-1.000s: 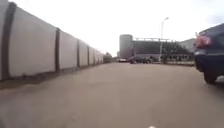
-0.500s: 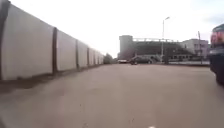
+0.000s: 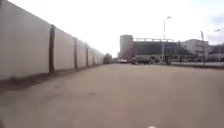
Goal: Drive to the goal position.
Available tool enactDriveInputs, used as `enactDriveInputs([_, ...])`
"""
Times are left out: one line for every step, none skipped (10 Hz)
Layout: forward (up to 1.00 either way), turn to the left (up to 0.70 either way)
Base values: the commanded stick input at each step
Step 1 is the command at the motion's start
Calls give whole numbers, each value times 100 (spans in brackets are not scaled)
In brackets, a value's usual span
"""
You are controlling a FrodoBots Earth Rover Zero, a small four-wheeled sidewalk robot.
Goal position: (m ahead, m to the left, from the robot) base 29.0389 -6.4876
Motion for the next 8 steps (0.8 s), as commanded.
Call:
enactDriveInputs([70,1])
enactDriveInputs([70,1])
enactDriveInputs([70,1])
enactDriveInputs([70,1])
enactDriveInputs([70,1])
enactDriveInputs([70,1])
enactDriveInputs([70,1])
enactDriveInputs([70,1])
